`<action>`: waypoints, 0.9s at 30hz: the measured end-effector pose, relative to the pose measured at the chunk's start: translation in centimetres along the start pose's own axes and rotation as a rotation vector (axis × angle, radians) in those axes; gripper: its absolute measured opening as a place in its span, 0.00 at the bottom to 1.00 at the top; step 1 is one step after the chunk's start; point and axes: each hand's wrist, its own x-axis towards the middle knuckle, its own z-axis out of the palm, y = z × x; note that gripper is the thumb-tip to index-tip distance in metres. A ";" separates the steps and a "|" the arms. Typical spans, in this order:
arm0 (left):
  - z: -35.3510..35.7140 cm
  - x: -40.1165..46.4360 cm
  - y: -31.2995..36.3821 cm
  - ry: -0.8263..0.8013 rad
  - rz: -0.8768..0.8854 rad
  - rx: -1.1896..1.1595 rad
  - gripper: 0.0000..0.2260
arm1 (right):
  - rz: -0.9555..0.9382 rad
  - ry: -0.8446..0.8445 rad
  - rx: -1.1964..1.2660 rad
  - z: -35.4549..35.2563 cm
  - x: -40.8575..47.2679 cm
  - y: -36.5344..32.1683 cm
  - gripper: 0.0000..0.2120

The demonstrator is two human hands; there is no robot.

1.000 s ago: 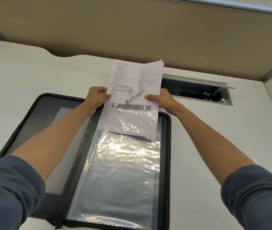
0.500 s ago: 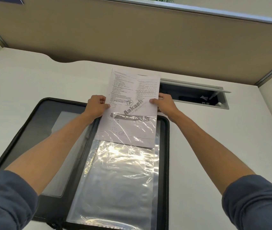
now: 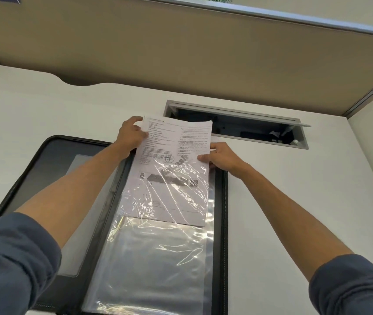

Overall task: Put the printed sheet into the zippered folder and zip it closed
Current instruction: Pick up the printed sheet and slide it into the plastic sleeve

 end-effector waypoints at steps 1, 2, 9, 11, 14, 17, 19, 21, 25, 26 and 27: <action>-0.2 -0.1 -0.1 -0.001 0.023 0.052 0.25 | 0.000 0.012 0.005 0.0 0.1 0.0 0.17; -0.3 -0.2 -0.1 -0.006 0.045 0.095 0.26 | 0.000 0.034 0.018 0.1 0.2 0.0 0.18; -0.2 -0.9 -0.3 -0.074 0.125 0.350 0.31 | -0.046 0.303 0.002 0.1 2.0 -0.7 0.30; -0.3 -1.1 -0.4 -0.094 0.131 0.386 0.32 | -0.088 0.330 -0.083 -0.2 2.3 -0.7 0.26; -0.4 -1.5 -0.3 -0.180 0.147 0.416 0.36 | -0.126 0.316 -0.178 -0.4 2.4 -0.4 0.17; -1.1 -1.4 -0.2 -0.263 0.118 0.460 0.35 | -0.115 0.266 -0.209 -0.5 2.1 0.0 0.16; -1.4 -1.2 -0.2 -0.291 0.102 0.487 0.31 | -0.116 0.239 -0.220 -0.5 1.9 0.3 0.15; -1.4 -1.2 -0.2 -0.289 0.110 0.494 0.27 | -0.122 0.218 -0.217 -0.6 1.6 0.5 0.13; -1.2 -1.6 -0.2 -0.190 0.214 0.563 0.17 | -0.149 0.186 -0.230 -0.6 1.2 0.7 0.11; -1.3 -1.7 -0.3 -0.158 0.246 0.579 0.16 | -0.153 0.180 -0.225 -0.6 1.2 0.7 0.11; -1.3 -1.8 -0.5 -0.128 0.274 0.589 0.15 | -0.151 0.169 -0.215 -0.6 1.1 0.6 0.11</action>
